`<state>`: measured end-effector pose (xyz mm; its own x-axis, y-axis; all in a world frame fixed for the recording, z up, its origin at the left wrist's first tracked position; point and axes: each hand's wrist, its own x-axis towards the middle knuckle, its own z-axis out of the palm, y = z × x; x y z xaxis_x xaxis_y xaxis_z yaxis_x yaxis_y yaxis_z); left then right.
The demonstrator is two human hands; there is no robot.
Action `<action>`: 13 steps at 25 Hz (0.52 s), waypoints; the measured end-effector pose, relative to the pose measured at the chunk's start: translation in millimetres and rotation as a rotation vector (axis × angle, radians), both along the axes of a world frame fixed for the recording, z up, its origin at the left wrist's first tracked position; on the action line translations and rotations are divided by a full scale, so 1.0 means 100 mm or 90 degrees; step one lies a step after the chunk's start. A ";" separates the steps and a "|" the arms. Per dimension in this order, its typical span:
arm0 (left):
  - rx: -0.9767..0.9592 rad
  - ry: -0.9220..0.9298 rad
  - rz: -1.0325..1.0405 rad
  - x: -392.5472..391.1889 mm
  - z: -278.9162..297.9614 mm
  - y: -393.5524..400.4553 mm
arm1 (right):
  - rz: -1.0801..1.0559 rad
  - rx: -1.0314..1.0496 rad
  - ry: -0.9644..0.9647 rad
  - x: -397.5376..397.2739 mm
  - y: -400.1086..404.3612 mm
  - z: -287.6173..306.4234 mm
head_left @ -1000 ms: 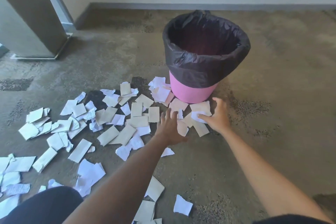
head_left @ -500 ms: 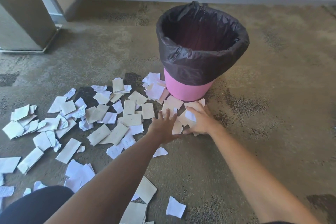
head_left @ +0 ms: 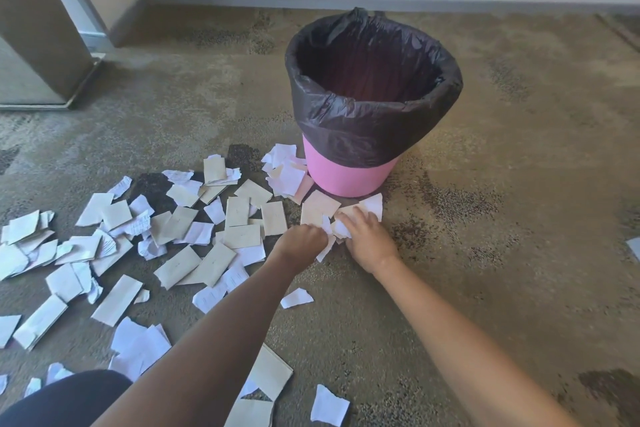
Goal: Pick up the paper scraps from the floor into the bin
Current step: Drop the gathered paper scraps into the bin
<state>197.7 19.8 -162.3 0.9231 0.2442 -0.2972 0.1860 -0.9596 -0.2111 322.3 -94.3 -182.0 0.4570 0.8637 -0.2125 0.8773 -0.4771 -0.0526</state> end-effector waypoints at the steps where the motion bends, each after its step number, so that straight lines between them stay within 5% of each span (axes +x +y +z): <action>1: -0.001 0.005 -0.007 -0.01 0.01 0.02 | 0.001 -0.013 -0.034 -0.01 0.02 0.01; 8: -0.044 -0.070 0.040 -0.13 0.25 0.26 | 0.005 0.058 -0.110 0.07 -0.07 0.04; 13: -0.174 -0.169 0.099 -0.24 0.77 0.42 | -0.143 0.268 0.085 0.10 -0.19 0.26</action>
<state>173.9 61.3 -85.6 0.9344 0.3328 -0.1269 0.3477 -0.9296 0.1220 332.4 -113.5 -155.6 0.6346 0.7701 0.0652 0.7277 -0.5669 -0.3862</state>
